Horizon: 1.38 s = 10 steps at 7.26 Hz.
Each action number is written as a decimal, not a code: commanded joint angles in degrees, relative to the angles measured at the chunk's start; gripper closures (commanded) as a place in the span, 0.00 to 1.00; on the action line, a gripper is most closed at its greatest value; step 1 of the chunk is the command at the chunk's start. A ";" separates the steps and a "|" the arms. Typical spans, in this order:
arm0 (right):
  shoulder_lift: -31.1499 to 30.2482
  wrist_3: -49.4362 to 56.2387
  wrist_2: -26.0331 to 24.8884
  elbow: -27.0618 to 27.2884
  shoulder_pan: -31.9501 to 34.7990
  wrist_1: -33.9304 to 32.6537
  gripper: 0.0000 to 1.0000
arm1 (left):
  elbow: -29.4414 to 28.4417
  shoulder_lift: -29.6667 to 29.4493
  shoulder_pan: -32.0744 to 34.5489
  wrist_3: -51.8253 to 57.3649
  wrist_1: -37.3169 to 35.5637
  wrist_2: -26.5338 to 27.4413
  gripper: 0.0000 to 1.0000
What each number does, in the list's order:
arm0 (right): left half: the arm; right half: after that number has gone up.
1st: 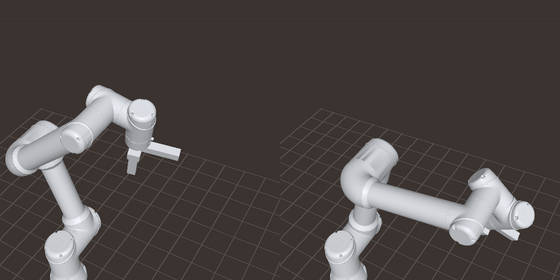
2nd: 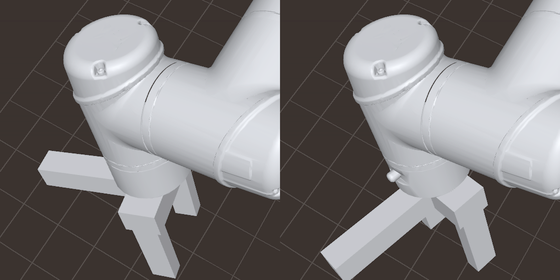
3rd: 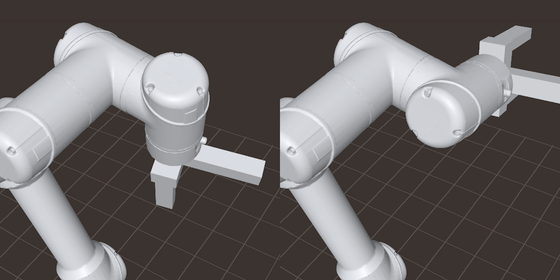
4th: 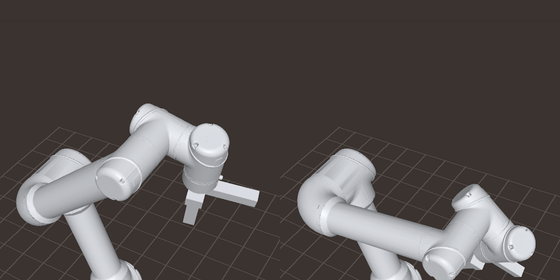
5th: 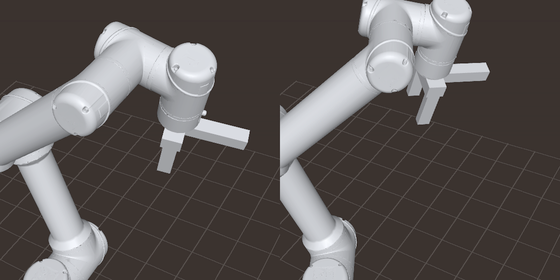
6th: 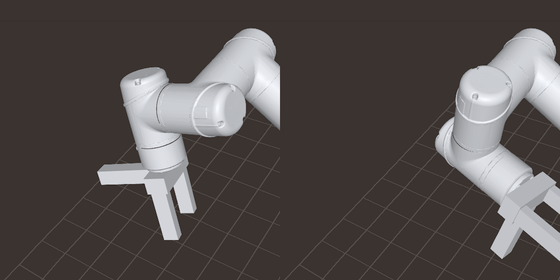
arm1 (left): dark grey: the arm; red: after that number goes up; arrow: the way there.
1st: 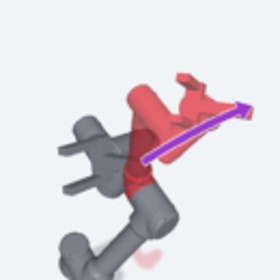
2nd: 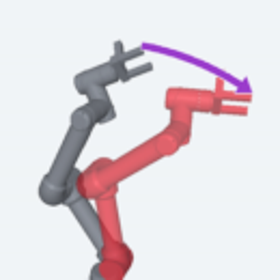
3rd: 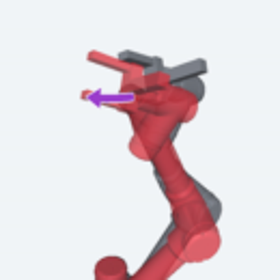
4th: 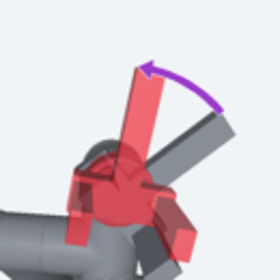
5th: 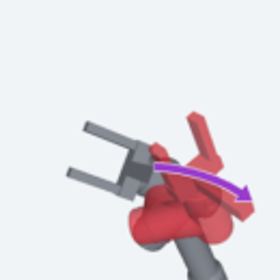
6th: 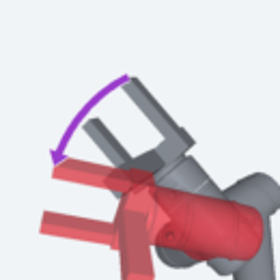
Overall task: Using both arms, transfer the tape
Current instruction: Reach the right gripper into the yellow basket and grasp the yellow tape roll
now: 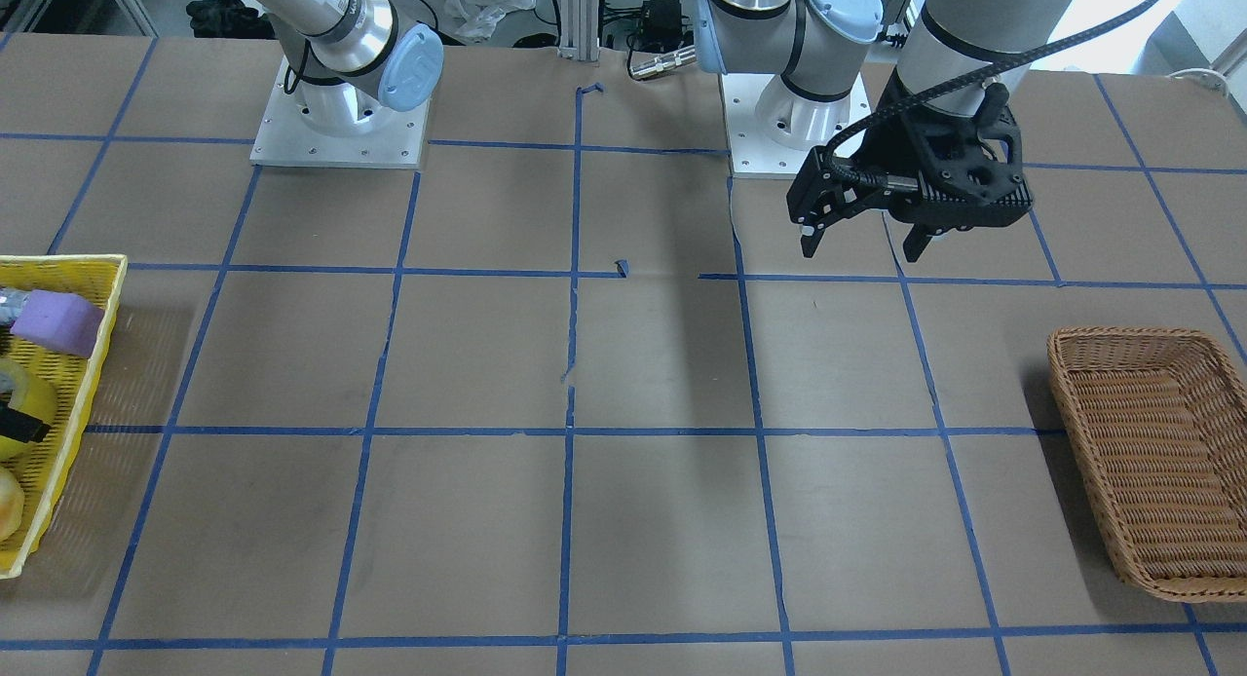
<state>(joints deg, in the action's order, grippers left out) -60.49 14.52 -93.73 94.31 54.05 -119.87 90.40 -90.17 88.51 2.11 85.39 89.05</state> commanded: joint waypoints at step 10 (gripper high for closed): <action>-13.96 -28.58 2.85 -3.87 21.90 11.68 1.00 | 0.12 0.26 0.00 0.00 -0.13 -0.01 0.00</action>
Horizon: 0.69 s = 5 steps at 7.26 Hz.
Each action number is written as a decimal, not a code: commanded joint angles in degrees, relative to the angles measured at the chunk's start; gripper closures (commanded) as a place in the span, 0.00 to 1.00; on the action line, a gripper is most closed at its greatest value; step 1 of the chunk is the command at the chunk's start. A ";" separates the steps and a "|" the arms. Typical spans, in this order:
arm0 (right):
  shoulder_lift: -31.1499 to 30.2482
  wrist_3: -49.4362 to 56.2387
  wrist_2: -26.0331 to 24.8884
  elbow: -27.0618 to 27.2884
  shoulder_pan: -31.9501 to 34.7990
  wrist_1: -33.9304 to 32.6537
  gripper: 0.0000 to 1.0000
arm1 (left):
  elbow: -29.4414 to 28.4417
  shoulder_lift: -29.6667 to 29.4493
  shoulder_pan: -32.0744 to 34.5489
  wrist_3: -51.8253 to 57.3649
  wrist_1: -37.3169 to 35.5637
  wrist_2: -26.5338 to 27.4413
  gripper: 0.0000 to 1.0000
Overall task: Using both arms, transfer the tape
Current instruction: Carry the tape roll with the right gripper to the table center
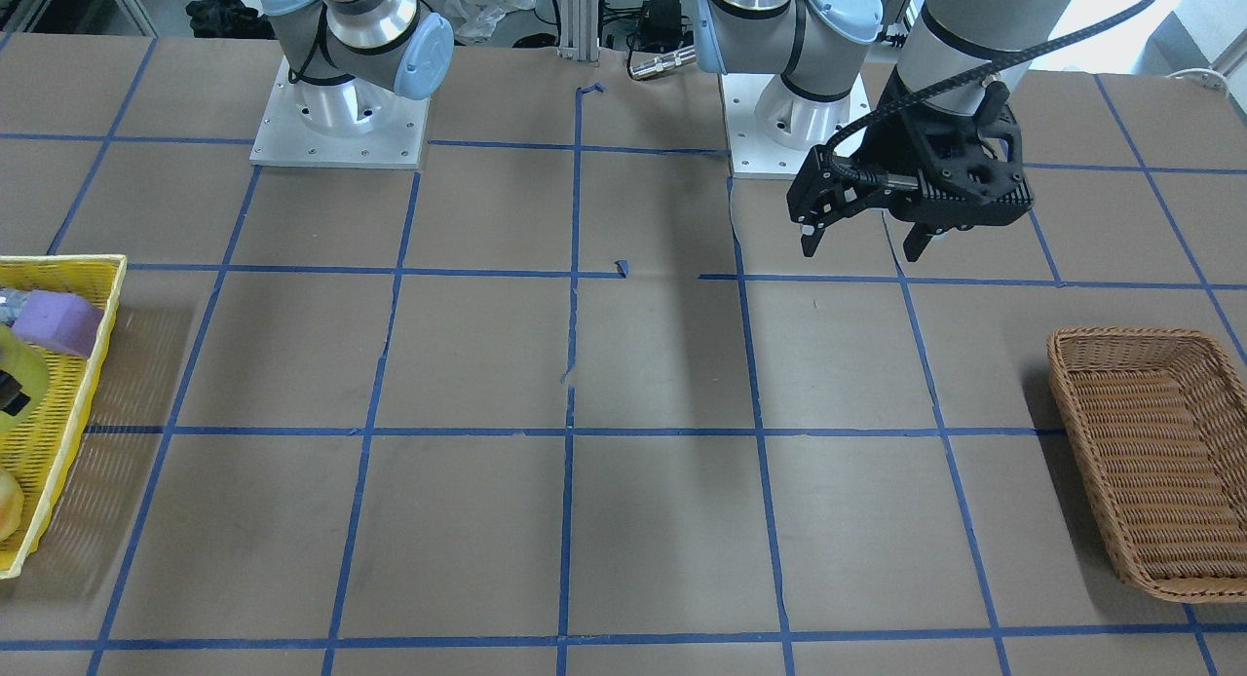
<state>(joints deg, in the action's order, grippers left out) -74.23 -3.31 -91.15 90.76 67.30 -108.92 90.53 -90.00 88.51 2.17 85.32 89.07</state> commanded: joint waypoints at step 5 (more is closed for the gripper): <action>5.93 -40.15 8.00 2.74 33.13 -6.08 1.00 | 0.00 0.18 0.00 0.03 0.02 0.06 0.00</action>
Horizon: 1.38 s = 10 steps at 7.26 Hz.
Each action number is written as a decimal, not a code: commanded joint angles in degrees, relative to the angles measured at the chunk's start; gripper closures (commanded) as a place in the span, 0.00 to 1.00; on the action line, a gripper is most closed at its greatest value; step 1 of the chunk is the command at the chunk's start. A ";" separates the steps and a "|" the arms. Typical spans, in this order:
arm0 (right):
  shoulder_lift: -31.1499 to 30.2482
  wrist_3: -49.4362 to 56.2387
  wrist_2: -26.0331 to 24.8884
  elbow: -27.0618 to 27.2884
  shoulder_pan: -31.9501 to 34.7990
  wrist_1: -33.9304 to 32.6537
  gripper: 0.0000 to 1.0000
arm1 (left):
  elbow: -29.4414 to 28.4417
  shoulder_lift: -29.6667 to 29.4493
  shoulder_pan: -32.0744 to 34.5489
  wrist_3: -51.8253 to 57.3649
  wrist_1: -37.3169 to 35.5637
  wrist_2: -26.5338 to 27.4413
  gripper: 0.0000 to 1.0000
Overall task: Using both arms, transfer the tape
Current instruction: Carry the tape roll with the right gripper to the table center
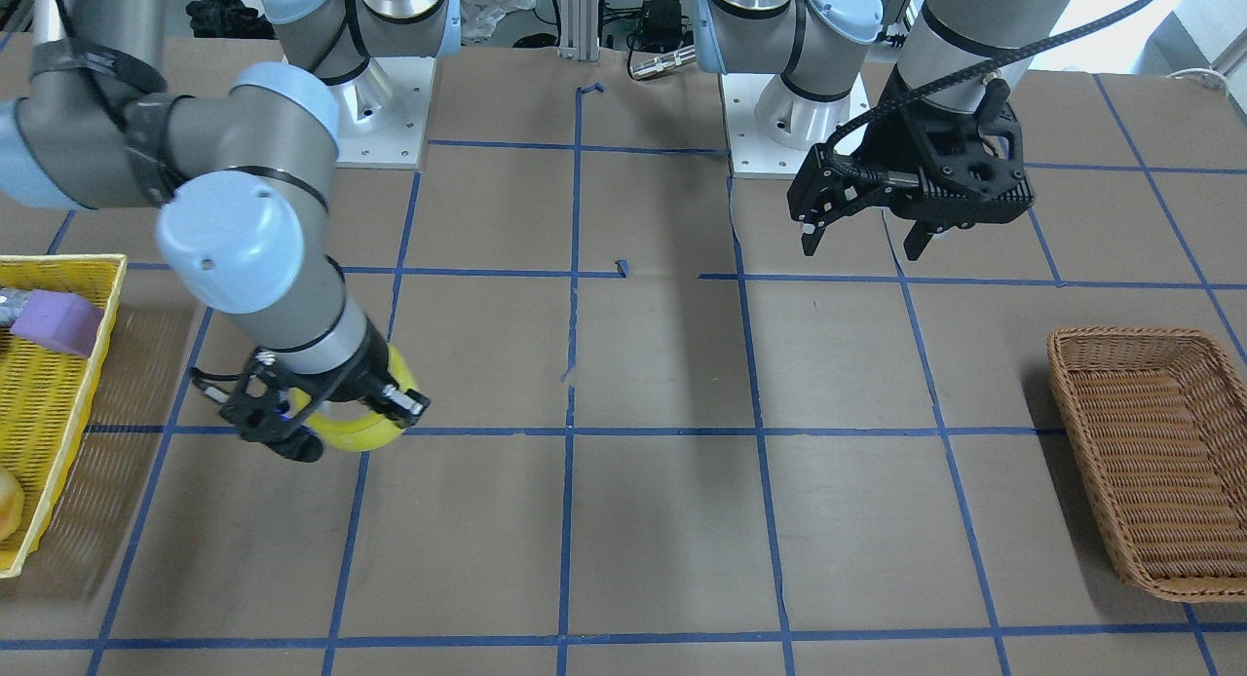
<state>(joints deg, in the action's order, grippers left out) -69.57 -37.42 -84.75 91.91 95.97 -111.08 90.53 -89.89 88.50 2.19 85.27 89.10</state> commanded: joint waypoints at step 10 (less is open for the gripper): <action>6.38 -15.49 1.51 7.49 19.08 -14.77 0.39 | -0.09 0.59 -0.09 0.00 0.16 -0.16 0.00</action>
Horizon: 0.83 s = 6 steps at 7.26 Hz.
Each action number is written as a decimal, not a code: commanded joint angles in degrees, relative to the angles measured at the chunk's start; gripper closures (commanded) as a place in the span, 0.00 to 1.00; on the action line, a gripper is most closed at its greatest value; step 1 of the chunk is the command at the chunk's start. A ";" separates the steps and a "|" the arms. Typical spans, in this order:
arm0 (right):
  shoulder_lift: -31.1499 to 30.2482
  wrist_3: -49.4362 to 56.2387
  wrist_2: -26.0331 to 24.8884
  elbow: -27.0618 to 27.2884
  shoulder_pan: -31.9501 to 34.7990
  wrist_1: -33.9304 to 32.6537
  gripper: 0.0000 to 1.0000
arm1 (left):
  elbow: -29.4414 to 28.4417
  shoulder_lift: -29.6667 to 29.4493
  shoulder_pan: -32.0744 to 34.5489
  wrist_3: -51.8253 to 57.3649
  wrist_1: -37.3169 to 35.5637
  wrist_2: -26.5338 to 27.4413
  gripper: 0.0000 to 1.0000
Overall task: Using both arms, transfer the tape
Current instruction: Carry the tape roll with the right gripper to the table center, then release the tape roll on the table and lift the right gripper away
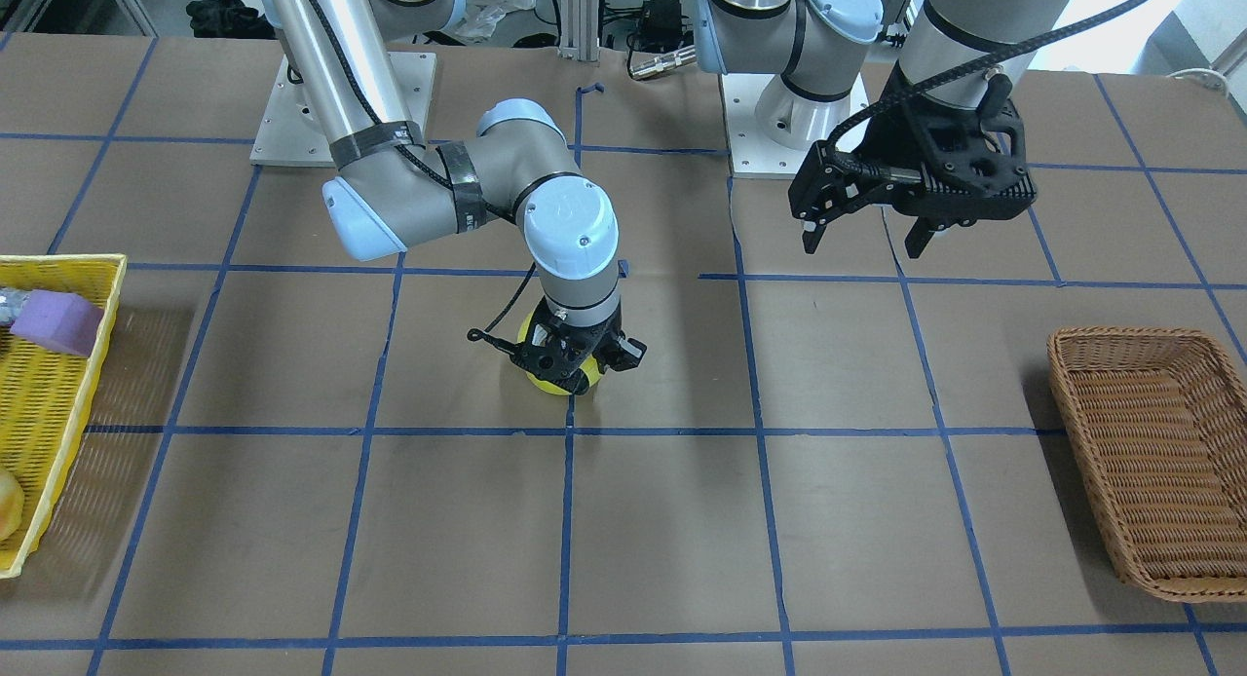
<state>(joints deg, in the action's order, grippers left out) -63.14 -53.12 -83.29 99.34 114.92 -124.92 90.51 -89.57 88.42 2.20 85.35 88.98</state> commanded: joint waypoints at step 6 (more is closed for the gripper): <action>-10.30 22.37 -5.57 -0.99 -15.63 3.07 0.00 | 0.10 0.63 0.09 0.00 0.96 -3.43 0.00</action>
<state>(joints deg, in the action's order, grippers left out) -69.85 -39.79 -88.21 98.37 106.05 -124.81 90.52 -88.93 88.48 2.30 86.19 88.05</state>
